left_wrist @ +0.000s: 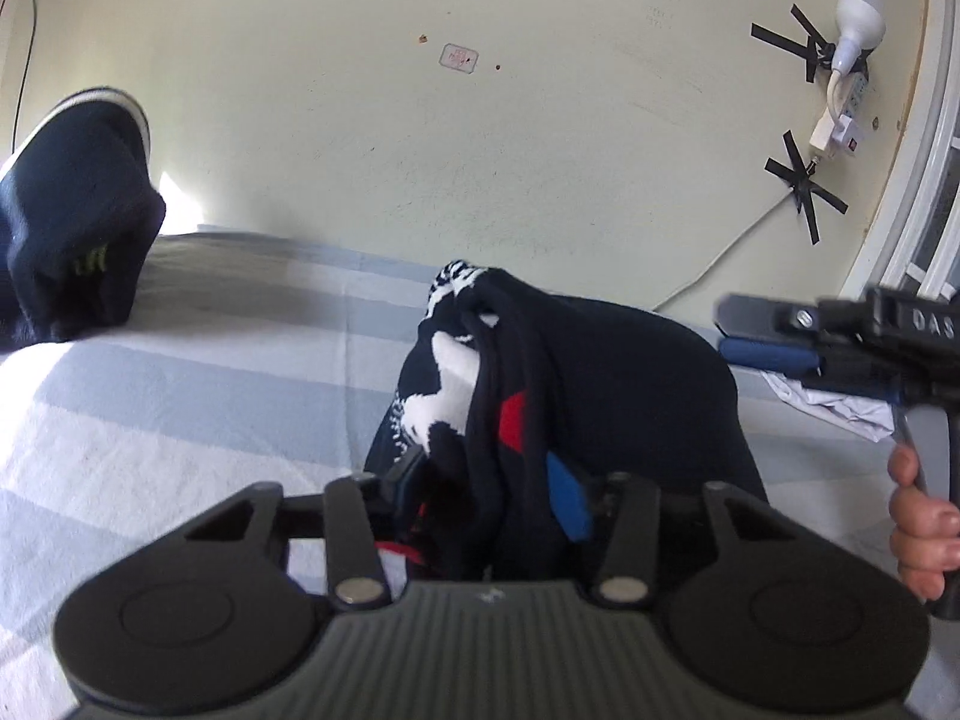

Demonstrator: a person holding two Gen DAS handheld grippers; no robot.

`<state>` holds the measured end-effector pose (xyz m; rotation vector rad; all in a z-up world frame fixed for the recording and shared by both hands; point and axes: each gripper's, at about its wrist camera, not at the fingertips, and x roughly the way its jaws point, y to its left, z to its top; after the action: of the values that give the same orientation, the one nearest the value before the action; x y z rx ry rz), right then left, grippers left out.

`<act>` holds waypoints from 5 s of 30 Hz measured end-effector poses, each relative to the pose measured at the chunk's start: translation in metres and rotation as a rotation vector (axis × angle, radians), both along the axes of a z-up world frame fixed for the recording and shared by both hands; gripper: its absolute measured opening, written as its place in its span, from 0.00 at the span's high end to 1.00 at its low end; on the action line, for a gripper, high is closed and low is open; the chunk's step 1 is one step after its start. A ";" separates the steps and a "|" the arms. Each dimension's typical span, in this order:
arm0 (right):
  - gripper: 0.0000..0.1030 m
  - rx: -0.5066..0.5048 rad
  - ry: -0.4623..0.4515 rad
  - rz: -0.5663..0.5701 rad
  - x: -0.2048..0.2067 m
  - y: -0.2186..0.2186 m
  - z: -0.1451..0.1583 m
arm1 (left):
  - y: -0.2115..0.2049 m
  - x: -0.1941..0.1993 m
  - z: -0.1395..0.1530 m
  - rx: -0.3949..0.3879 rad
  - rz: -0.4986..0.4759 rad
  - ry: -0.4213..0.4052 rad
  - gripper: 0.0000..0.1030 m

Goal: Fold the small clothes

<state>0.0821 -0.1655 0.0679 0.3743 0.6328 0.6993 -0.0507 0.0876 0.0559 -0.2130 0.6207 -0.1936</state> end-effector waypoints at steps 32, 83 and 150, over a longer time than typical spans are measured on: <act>0.16 0.150 0.152 0.018 -0.052 -0.020 -0.076 | -0.048 -0.005 -0.014 0.323 0.179 -0.039 0.00; 0.15 0.133 0.148 0.025 -0.054 -0.023 -0.076 | -0.019 0.005 -0.021 0.121 0.148 0.047 0.00; 0.14 0.129 0.146 0.022 -0.054 -0.022 -0.075 | -0.003 0.006 -0.023 -0.031 0.059 0.080 0.00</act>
<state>0.0282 -0.1871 -0.0072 0.5419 0.7325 0.7401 -0.0444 0.0846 0.0330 -0.2694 0.6906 -0.1386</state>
